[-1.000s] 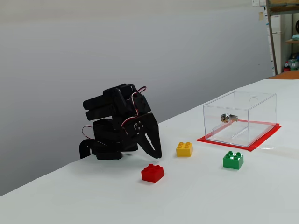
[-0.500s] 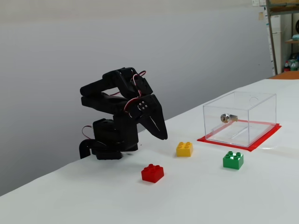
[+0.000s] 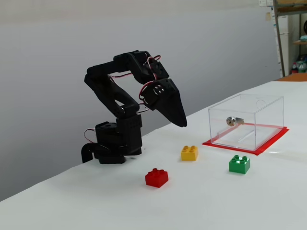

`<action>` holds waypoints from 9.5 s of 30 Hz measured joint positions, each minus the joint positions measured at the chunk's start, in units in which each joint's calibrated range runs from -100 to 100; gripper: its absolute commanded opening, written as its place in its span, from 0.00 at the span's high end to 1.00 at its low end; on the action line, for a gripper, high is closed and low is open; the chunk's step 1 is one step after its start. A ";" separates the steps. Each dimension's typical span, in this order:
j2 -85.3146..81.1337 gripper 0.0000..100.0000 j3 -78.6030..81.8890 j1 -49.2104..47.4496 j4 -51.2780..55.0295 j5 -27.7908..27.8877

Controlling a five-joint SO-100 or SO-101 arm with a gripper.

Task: Pick the green lego brick and place it into the transparent box

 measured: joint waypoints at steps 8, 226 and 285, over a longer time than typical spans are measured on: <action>12.43 0.99 -11.92 -2.14 0.00 0.00; 52.52 0.86 -58.43 -61.22 -2.91 7.03; -10.74 0.98 -12.18 -22.01 -0.09 7.18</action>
